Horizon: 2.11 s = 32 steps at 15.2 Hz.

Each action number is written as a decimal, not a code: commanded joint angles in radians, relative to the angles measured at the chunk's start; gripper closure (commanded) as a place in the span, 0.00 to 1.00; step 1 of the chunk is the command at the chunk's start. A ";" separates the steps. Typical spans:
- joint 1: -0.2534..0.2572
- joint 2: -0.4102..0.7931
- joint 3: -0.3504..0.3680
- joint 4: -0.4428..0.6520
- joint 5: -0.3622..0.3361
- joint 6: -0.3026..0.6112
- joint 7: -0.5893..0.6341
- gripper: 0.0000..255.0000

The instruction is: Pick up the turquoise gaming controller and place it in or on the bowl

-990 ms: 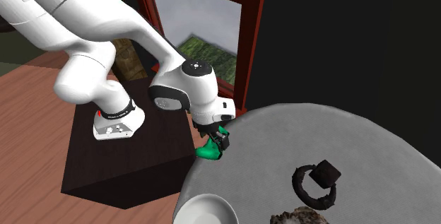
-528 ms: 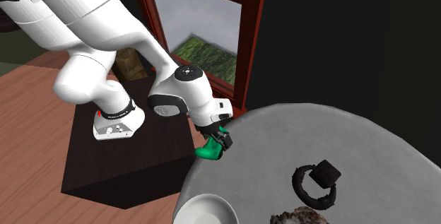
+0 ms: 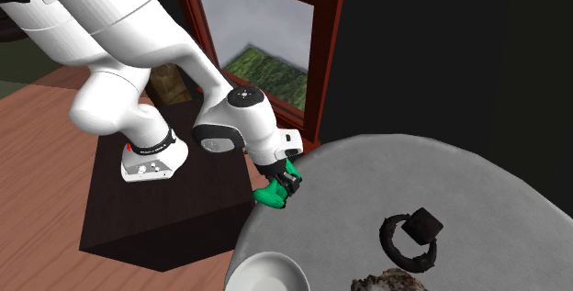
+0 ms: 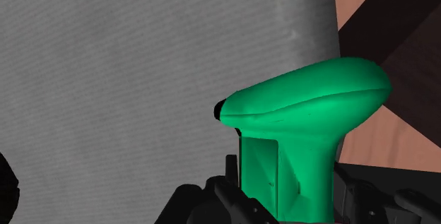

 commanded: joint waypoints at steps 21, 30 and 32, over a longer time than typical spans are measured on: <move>0.011 -0.208 0.009 0.015 0.032 -0.224 -0.043 1.00; 0.019 -0.333 0.022 0.054 0.055 -0.387 -0.066 1.00; 0.021 -0.357 0.026 0.065 0.060 -0.422 -0.071 1.00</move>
